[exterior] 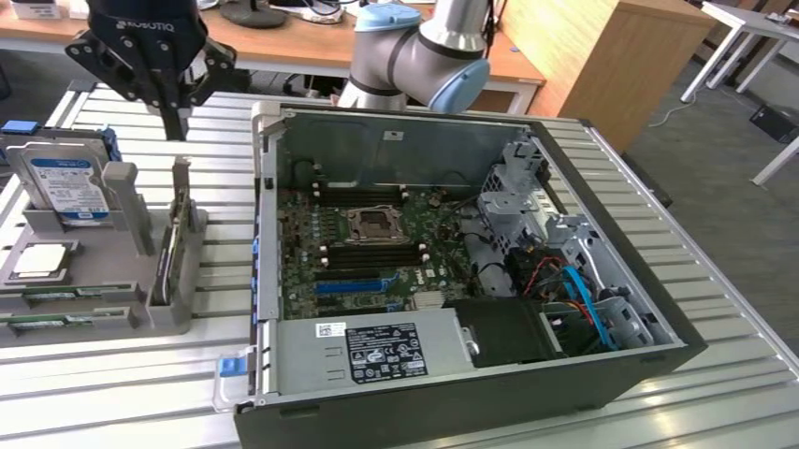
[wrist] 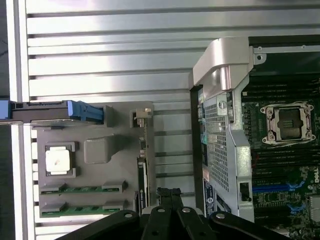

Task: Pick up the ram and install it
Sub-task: 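Reach for the ram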

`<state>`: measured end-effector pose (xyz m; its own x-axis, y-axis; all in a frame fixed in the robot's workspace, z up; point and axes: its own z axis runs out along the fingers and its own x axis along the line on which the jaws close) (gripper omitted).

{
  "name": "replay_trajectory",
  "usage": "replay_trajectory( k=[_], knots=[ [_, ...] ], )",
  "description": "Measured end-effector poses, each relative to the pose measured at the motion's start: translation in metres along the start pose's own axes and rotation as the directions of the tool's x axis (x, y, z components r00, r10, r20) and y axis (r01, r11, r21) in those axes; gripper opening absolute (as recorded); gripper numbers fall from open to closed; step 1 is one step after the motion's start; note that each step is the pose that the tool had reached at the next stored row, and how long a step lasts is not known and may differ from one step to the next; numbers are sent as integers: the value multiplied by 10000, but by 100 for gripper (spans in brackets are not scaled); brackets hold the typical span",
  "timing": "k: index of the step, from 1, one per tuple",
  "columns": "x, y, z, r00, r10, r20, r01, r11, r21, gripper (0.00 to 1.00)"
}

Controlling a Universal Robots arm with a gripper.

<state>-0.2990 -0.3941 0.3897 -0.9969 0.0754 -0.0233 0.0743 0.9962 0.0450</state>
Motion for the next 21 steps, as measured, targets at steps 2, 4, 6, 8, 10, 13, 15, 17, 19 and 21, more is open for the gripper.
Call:
replay_trajectory(
  k=[2, 4, 6, 8, 10, 13, 15, 17, 19, 21],
  knots=[
    [57, 1, 2, 10000, -2, 0, 2, 10000, 0, 11],
    [120, 2, 5, 10000, -2, 0, 2, 10000, 0, 11],
    [180, 4, 7, 10000, -1, 0, 1, 10000, 0, 11],
    [240, 5, 9, 10000, 0, 0, 0, 10000, 0, 11],
    [299, 7, 11, 10000, -1, 1, 1, 10000, -1, 11],
    [389, 11, 13, 10000, -2, 0, 2, 10000, 0, 11],
    [444, 13, 15, 10000, 0, 0, 0, 10000, 0, 11],
    [500, 15, 17, 10000, -1, 0, 1, 10000, 0, 11],
    [557, 15, 18, 10000, -2, 0, 2, 10000, 0, 11],
    [616, 14, 18, 10000, -2, 0, 2, 10000, 0, 11]
  ],
)
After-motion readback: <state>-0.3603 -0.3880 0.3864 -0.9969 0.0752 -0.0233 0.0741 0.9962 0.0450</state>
